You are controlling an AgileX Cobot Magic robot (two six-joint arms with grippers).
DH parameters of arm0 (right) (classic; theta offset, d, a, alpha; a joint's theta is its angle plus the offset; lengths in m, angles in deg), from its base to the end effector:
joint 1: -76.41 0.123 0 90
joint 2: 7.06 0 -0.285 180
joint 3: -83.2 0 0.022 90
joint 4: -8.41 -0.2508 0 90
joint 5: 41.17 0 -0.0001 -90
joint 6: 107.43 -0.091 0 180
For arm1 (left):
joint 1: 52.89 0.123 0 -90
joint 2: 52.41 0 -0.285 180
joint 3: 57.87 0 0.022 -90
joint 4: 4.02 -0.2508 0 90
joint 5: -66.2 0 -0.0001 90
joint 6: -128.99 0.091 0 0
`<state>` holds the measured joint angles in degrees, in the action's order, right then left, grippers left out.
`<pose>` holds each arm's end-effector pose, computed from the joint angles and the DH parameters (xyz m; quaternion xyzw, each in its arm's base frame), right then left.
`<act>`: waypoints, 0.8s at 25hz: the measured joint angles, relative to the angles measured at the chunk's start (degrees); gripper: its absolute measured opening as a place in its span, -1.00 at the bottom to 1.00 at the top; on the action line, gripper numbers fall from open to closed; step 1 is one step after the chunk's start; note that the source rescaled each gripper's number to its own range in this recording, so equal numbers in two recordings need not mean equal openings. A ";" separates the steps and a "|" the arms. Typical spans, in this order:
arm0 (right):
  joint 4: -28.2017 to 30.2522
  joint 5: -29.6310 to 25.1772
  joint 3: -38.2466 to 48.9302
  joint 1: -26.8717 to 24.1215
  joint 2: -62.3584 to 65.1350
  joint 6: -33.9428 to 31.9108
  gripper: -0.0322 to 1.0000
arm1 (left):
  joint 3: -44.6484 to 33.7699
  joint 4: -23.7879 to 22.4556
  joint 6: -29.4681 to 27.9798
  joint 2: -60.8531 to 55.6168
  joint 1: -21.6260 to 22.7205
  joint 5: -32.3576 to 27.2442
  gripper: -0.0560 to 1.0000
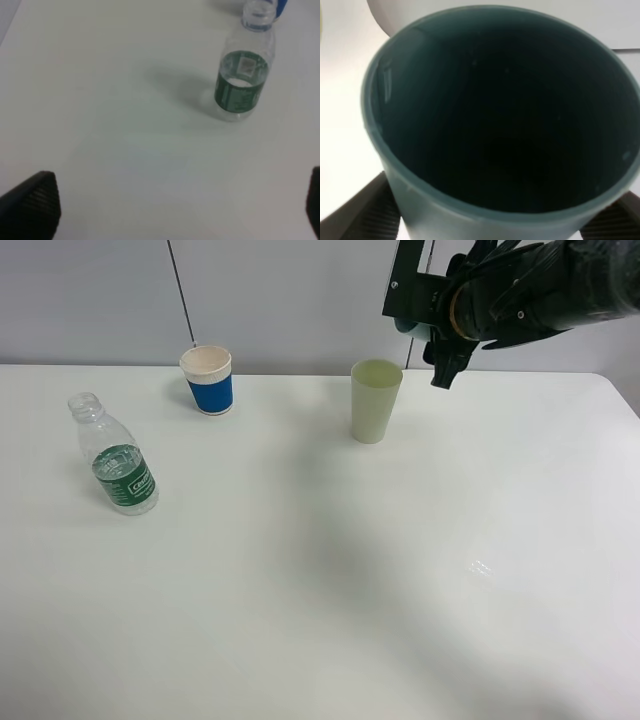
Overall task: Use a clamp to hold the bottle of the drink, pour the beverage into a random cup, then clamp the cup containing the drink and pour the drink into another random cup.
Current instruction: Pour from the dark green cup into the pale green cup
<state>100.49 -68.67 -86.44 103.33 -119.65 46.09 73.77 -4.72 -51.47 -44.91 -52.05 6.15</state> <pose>0.3761 0.1438 0.2256 -0.5352 0.6692 -0.3530 0.3757 -0.0055 0.0009 0.2793 -0.0098 0.8476 0.0079 0.5306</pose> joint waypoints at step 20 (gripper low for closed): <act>4.75 -0.47 0.00 0.00 0.00 4.66 -0.91 | 0.00 0.00 0.00 0.00 0.00 0.00 1.00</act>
<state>105.24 -69.14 -86.44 103.33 -119.65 50.75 73.77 -4.72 -51.47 -44.91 -52.05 6.15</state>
